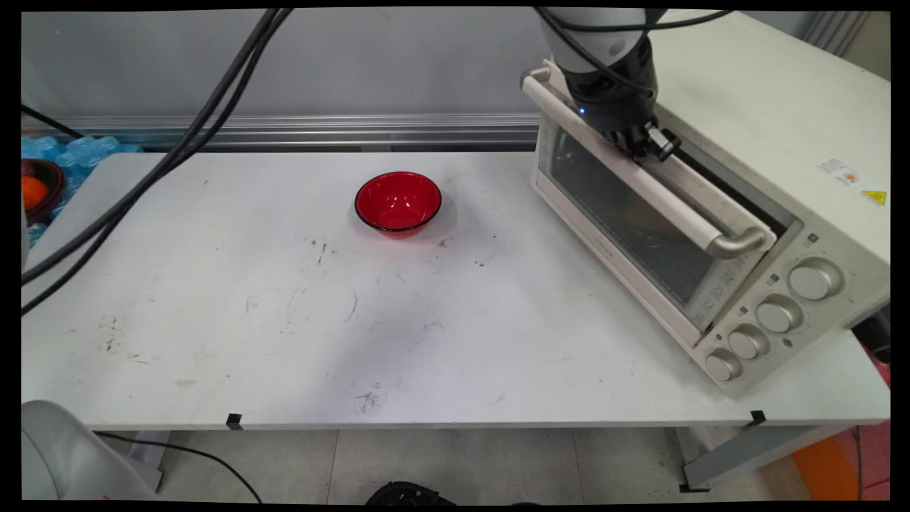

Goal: Open the oven

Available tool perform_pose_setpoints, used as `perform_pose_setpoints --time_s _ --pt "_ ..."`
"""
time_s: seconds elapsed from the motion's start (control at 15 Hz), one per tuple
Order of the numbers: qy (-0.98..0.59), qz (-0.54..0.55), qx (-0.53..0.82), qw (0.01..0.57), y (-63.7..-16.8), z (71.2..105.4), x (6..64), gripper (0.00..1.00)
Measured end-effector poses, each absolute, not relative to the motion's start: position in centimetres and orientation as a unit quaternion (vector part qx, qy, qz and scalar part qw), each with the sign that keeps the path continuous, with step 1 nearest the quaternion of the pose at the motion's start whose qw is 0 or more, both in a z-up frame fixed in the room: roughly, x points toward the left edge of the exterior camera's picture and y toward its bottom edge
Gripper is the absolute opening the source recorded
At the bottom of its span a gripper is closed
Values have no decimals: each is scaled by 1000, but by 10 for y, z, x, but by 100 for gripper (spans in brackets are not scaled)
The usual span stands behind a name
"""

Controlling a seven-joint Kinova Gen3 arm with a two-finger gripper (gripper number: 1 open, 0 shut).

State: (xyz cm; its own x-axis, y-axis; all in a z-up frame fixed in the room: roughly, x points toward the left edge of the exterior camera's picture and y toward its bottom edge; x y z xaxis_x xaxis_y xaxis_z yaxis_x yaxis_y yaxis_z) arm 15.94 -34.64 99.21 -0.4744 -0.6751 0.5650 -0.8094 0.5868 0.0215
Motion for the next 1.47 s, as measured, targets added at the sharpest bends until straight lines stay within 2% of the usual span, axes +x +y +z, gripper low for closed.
perform_pose_setpoints --time_s 0.67,1.47 --pt "-863 119 430 239 -328 979 176 0" --pt "-871 115 413 238 -314 946 193 0"
